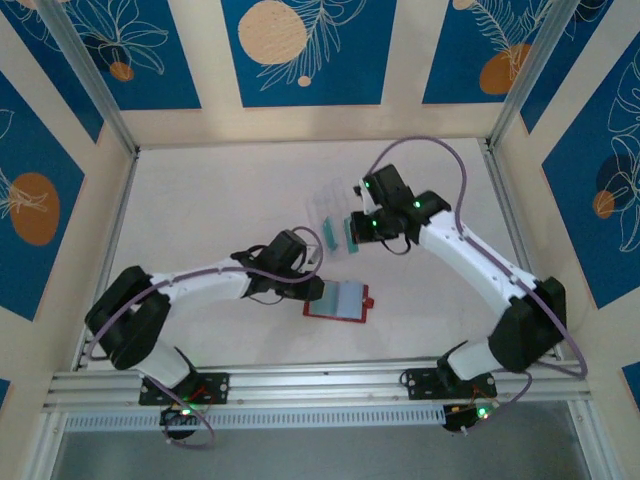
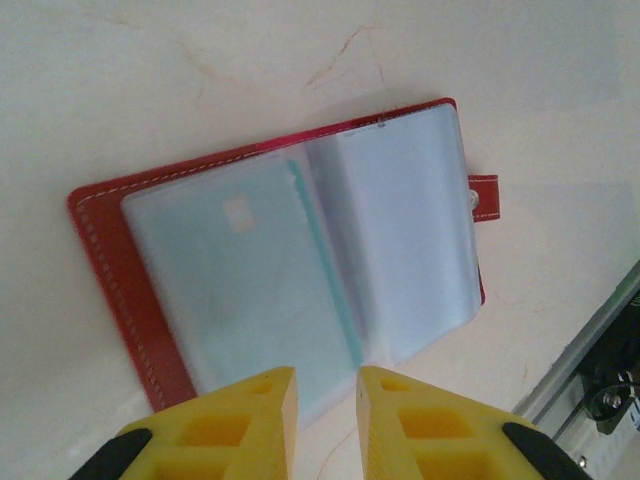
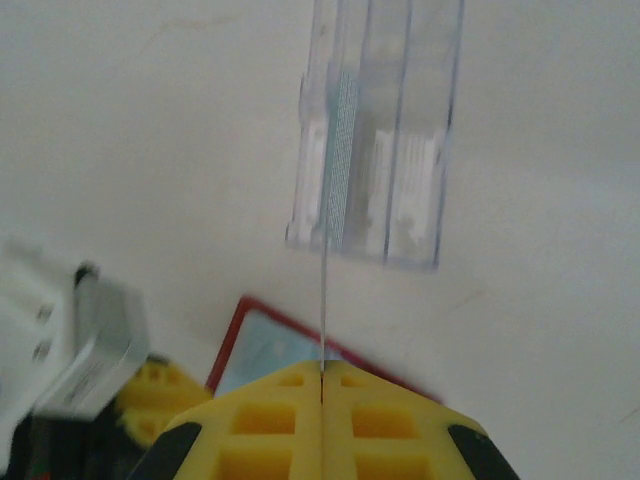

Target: Put the credit cards into the card holder

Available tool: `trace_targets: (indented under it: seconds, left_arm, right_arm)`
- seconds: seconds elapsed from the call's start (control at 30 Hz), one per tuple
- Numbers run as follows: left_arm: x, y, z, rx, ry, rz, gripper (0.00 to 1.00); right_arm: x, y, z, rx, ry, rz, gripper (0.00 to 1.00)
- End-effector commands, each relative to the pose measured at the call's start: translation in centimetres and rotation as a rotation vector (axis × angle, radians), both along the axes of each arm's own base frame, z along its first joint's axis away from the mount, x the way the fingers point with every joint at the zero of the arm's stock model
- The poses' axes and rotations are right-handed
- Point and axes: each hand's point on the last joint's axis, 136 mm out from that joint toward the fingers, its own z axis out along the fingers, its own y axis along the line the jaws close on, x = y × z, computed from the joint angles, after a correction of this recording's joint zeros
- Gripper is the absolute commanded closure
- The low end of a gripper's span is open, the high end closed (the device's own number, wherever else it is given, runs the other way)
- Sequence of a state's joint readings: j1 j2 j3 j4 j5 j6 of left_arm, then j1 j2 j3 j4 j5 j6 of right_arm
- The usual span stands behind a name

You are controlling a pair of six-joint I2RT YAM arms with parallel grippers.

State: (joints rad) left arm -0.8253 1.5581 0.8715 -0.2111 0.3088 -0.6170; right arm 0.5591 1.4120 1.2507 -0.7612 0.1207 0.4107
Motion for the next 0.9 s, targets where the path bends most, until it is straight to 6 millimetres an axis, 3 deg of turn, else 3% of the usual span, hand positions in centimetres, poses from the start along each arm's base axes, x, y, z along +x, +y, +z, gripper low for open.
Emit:
trace_targets:
  seconds: [0.0,0.17,0.37,0.57,0.87]
  left_arm:
    - [-0.5,-0.8,-1.1,0.032,0.024,-0.063,0.78]
    - [-0.2,-0.3,-2.8,0.093,0.027,-0.064,0.78]
    - [-0.7,1.0,-4.9,0.157,0.046,-0.058,0.78]
    - [-1.2,2.4,-6.1,0.202,0.052,-0.037,0.79]
    - [-1.5,2.8,-6.5,0.200,0.058,-0.015,0.79]
  right_arm:
    - [-3.0,1.3,-1.2,0.140,0.057,0.033,1.00]
    - [-6.7,1.5,-3.5,0.286,0.117,0.063,1.00]
    - [-9.0,2.7,-5.9,0.414,0.235,0.108,1.00]
    - [-9.6,2.8,-8.7,0.436,0.357,0.091,1.00]
    - [-10.2,1.9,-11.8,0.449,0.494,0.043,1.00]
